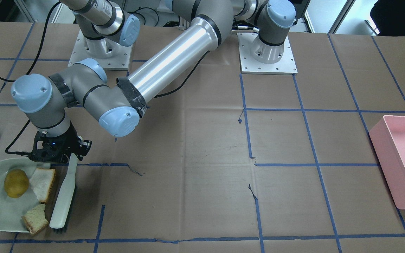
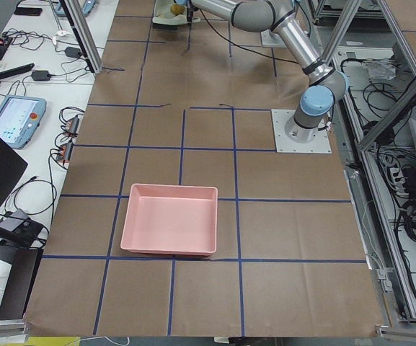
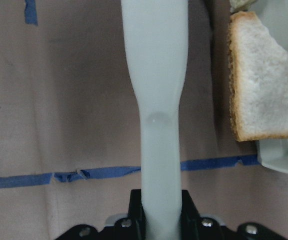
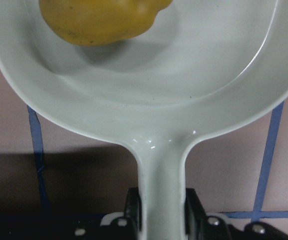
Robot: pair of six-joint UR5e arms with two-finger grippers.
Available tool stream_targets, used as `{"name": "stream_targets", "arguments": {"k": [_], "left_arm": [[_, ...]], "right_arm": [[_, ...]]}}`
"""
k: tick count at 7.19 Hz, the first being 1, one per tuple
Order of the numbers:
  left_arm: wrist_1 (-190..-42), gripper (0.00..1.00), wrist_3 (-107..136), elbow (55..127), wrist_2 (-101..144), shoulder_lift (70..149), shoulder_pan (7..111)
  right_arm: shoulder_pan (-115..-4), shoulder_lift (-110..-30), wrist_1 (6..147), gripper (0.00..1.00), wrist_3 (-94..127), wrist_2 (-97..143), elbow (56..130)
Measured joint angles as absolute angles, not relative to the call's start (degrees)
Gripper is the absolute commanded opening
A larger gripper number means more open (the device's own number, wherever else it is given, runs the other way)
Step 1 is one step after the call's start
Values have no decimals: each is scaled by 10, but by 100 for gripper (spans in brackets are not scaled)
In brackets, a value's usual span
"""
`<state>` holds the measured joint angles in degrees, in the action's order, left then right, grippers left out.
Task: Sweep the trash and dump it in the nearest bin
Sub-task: 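Sweep the bread and yellow potato into the dustpan with the left gripper's brush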
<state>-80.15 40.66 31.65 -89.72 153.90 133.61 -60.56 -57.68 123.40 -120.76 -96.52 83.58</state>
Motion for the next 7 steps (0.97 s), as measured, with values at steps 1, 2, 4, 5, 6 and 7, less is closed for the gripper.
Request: {"name": "stream_targets", "arguments": {"k": [1, 2, 4, 5, 6, 7], "left_arm": [[-818, 0, 409, 299, -890, 1551, 1335], [-827, 0, 416, 291, -868, 1557, 1336], [-830, 0, 429, 283, -809, 1562, 1343], [-829, 0, 430, 278, -788, 1564, 1345], [-827, 0, 431, 269, -764, 1566, 1347], [-816, 0, 431, 256, -741, 1572, 1348]], "right_arm": [[-606, -577, 1234, 0, -1208, -965, 836], [-606, -577, 1234, 0, -1208, -965, 836], [-606, -577, 1234, 0, -1208, -965, 836], [-606, -578, 1234, 0, -1208, -965, 836], [-606, -578, 1234, 0, -1208, -965, 836], [-606, -578, 1234, 0, -1208, -965, 836]]}}
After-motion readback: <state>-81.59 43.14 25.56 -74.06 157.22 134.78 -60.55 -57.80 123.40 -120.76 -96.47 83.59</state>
